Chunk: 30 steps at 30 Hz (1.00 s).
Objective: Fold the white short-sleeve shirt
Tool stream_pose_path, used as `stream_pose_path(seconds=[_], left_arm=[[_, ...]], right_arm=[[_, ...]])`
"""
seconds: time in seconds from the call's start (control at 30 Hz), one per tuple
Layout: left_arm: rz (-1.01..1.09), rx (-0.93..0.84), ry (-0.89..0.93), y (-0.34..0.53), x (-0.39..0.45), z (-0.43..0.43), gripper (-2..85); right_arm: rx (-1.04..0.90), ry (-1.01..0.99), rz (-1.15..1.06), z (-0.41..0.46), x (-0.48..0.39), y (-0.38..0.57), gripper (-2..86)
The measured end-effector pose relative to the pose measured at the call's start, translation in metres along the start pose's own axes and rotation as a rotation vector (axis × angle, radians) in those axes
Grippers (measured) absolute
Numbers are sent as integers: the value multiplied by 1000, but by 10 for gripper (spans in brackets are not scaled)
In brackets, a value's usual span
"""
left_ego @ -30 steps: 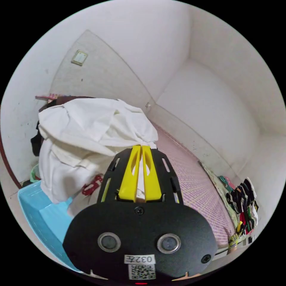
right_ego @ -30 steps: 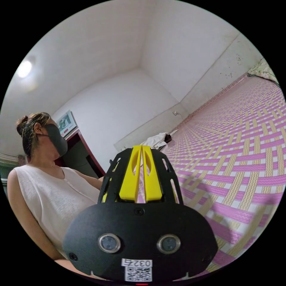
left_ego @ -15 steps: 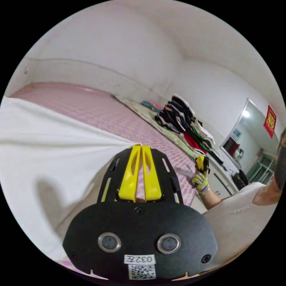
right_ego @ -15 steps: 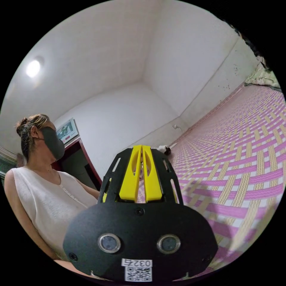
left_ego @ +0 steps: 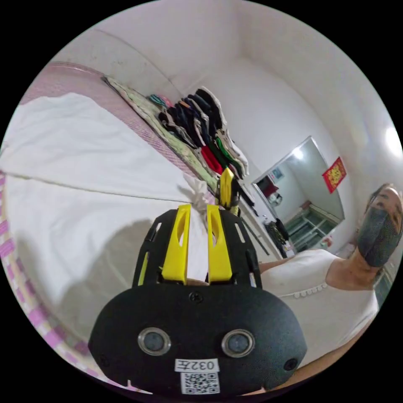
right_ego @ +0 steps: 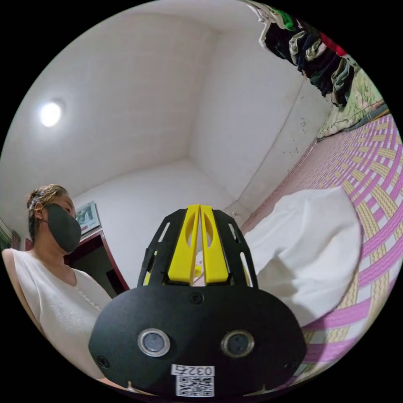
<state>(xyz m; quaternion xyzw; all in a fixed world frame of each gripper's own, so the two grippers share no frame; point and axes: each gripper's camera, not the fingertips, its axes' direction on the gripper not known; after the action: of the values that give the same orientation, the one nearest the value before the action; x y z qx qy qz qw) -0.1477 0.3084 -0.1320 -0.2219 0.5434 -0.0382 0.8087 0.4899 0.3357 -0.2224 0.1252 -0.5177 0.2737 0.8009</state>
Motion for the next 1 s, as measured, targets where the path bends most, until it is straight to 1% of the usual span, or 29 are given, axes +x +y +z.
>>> stream_pose_path(seconds=[0.03,0.1,0.17,0.23,0.27,0.33,0.37,0.43,0.5,0.57,0.67,0.73,0.77,0.83,0.87,0.93,0.97,1.0], left_arm=[[-30,24,-92,8,-1,-16,29],[-63,49,-213,21,-1,-34,31],[-75,39,-329,31,0,-39,37],[-100,-2,-440,39,1,-32,62],[-102,-14,-441,41,2,-29,71],[-80,-22,-408,49,10,-18,87],[-74,-22,-410,51,12,-15,88],[-53,-23,-435,58,20,-8,89],[-32,-15,-399,62,30,-4,89],[7,-13,-393,63,42,1,88],[53,-70,-441,61,61,20,89],[59,-141,-485,59,69,40,87],[63,-153,-504,59,71,45,86],[73,-169,-551,63,76,57,69],[72,-167,-548,65,77,59,66],[58,-151,-521,69,78,62,58],[56,-149,-518,69,78,62,55],[55,-144,-516,71,79,63,49]], right_arm=[[-32,39,10,11,-4,1,-10],[-89,94,-5,33,-15,2,-10],[-164,121,-54,60,-32,3,-10],[-314,221,-147,104,-57,6,-10],[-353,256,-173,115,-63,7,-10],[-441,396,-282,142,-85,13,-10],[-450,433,-305,146,-89,15,-9],[-454,578,-369,152,-99,20,-8],[-472,652,-378,159,-99,21,-6],[-535,653,-379,178,-98,22,-1],[-661,650,-469,236,-105,32,30],[-765,674,-586,300,-110,49,42],[-791,673,-613,318,-110,53,44],[-895,652,-695,393,-105,72,54],[-922,648,-706,413,-102,76,56],[-1016,627,-700,493,-85,93,63],[-1033,615,-694,512,-80,97,63],[-1070,603,-691,550,-68,106,64]])
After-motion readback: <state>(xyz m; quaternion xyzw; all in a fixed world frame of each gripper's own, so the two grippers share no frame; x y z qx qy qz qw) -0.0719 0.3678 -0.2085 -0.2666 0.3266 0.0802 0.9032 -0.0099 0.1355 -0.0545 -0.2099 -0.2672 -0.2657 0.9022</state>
